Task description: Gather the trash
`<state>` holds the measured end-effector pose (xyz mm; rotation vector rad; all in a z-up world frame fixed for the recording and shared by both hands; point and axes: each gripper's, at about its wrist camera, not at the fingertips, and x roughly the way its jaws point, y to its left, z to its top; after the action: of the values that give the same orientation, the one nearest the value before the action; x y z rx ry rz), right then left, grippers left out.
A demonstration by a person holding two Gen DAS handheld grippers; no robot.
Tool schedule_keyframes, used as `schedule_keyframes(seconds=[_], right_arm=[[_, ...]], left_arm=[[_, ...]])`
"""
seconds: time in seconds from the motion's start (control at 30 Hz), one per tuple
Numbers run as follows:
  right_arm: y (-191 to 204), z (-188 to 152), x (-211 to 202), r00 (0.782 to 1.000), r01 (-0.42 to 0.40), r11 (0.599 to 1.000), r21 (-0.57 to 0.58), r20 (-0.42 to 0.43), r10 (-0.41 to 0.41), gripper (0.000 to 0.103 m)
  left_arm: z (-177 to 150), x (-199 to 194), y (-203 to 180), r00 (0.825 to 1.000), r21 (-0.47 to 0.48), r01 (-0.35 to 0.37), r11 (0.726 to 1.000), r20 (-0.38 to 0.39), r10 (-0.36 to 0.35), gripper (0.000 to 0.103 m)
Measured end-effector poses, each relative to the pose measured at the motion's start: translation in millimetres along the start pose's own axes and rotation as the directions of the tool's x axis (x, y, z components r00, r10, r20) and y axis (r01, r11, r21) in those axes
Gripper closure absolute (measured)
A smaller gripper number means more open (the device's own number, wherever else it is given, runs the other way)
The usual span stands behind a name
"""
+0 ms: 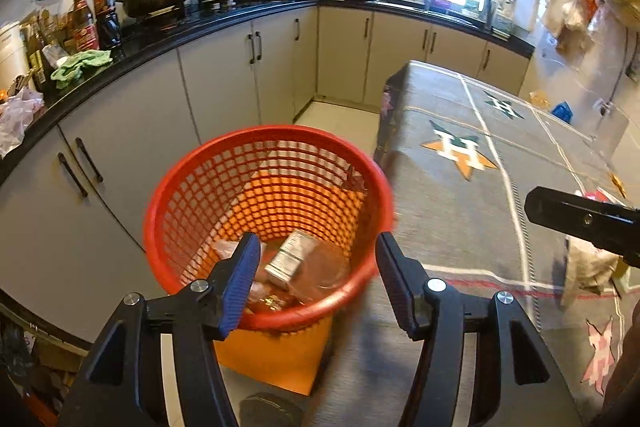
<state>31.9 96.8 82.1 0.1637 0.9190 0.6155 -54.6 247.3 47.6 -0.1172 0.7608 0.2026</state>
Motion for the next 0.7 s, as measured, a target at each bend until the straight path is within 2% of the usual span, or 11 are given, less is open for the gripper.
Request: schedule_keyframes(seconds=[0.23,0.43,0.57,0.7], right_arm=[[-20.4,-15.2,-34.2,0.999,0.000,1.000,0.021,0.043,-0.001,0.054],[-57.5,-31.3,-81.3,0.994,0.017,0.997,0.075,0.107,-0.025,0.054],[-92.7,-40.1,-111.1,0.988,0.031,0.988,0.149,0.146,-0.053,0.053],[-130.1,-49.7,-137.2,0.980,0.047,0.972,0.229,0.178,-0.089,0.053]], left_arm=[[-6.9,-0.7,-34.0,0.999,0.044,0.048,0.998,-0.018,-0.047,0.044],[-9.2,-2.9,-82.4,0.994,0.138,0.108,0.985,-0.027,-0.106,0.043],[-9.5,-0.7,-115.0,0.982,0.180,0.185,0.966,-0.057,-0.178,0.038],[-7.7,7.8,-146.7,0.957,0.187,0.286,0.940,-0.113,-0.269,0.038]])
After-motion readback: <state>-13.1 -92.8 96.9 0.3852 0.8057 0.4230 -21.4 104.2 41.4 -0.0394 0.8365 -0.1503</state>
